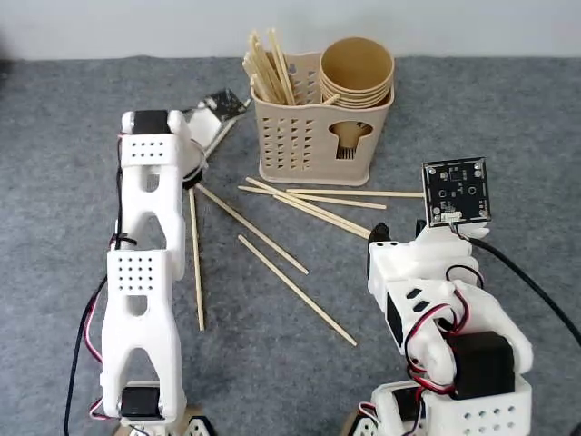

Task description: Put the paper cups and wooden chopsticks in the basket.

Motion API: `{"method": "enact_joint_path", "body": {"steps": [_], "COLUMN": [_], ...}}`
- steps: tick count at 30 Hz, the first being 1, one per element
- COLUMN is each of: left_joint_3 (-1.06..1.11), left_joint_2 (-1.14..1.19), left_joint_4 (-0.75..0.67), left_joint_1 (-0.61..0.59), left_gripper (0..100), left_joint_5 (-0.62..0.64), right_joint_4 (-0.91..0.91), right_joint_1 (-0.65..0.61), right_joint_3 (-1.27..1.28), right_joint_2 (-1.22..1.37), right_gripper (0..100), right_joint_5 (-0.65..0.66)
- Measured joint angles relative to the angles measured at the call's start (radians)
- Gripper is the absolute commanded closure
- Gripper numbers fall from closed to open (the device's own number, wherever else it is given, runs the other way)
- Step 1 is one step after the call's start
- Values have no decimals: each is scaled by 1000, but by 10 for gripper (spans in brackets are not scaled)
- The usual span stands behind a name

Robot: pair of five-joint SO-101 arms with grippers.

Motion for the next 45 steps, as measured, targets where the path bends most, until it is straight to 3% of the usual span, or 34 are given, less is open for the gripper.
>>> {"method": "enact_joint_path", "body": {"steps": [3, 8, 18, 23, 30, 40, 45], "left_joint_3": [0, 8, 8, 2, -3, -9, -112], "left_joint_2": [-14, -14, 98, 126, 138, 155, 166], "left_joint_4": [0, -2, -150, -158, -133, -120, -31], "left_joint_1": [-11, -34, -86, -86, -61, -51, -43], "left_gripper": [840, 845, 845, 846, 991, 987, 987], "left_joint_5": [52, 132, 144, 144, 118, 64, 60], "right_joint_4": [0, 0, -34, -46, -46, -46, -46], "right_joint_1": [0, 0, 0, 3, 2, 0, 0], "right_joint_3": [0, 0, 58, 68, 68, 68, 68], "right_joint_2": [0, 0, -2, -3, 0, 0, 0], "right_gripper": [812, 812, 812, 812, 812, 812, 812], "right_joint_5": [0, 0, 0, 0, 0, 0, 0]}}
